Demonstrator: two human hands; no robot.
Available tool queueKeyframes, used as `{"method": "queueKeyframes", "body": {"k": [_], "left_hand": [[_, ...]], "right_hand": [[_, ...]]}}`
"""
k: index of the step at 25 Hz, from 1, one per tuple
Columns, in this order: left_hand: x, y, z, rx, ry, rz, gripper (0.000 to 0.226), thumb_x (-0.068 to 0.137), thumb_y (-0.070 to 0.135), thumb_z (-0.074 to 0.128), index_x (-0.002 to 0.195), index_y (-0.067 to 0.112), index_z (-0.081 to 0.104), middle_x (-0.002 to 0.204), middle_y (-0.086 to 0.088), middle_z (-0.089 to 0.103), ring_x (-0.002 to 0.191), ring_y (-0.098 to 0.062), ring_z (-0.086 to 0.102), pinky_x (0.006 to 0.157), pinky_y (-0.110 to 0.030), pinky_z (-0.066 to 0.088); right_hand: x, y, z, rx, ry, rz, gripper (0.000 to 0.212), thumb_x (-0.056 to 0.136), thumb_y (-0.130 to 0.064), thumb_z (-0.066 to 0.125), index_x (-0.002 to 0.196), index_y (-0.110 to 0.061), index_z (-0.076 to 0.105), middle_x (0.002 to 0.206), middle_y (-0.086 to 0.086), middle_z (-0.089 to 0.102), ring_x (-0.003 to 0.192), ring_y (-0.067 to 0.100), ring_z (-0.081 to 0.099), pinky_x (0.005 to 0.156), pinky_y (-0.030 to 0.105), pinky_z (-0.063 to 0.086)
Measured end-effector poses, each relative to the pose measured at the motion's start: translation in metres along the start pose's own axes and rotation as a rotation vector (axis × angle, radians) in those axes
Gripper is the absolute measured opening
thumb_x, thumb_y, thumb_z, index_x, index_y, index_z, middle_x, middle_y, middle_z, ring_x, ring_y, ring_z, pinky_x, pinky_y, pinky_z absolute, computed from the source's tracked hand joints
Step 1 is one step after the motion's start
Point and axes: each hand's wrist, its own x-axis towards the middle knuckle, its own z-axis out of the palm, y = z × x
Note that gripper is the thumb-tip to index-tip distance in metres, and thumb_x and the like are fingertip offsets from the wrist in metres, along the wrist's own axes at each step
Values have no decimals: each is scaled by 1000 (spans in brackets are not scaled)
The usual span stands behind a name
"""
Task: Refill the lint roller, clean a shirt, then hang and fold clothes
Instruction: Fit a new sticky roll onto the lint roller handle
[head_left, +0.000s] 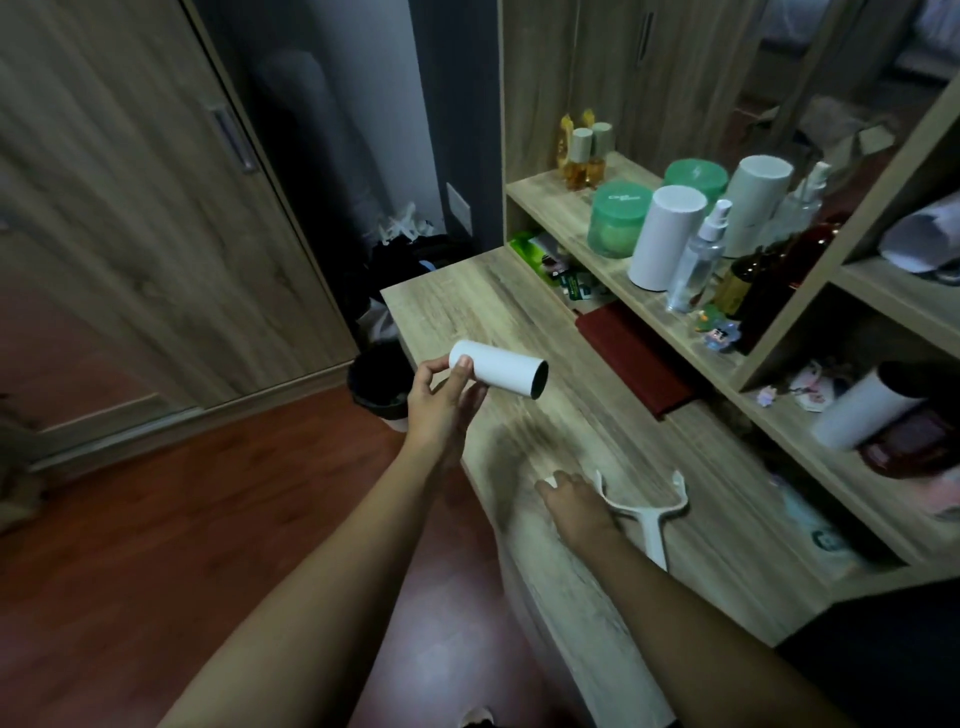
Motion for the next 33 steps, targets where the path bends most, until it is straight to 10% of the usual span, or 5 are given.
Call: {"method": "queueKeyframes", "body": {"k": [2,6,11,33], "left_hand": [[0,-1,-3,8,8,1,13,93,10,55,102,7,46,90,-7,63,82,-19,64,73,-21,58],[1,-12,-6,12,26,-21,9,92,8,56,96,7,48,86,-6,62,79,-17,64,76,-22,57],[1,-35,-4,24,70,-54,9,91,6,58,95,6,49,89,-9,59,82,-19,62,73,-23,58],[-27,-76,21,75,-45,-227,11,93,12,56,98,11,47,103,-16,60,83,-21,62,69,-20,58]], "right_hand": [[0,0,9,-24,59,2,35,47,1,80,77,-14,68,72,14,60,63,32,63,51,35,53],[-4,0,5,657,201,145,35,85,-3,54,118,-14,57,114,13,58,104,30,57,86,35,47],[-17,13,-41,1497,616,438,35,87,1,58,121,-5,54,110,7,61,93,2,61,78,3,45],[-57,32,-69,1500,554,352,46,78,-5,71,121,-10,57,107,-2,62,88,6,60,71,4,47]]}}
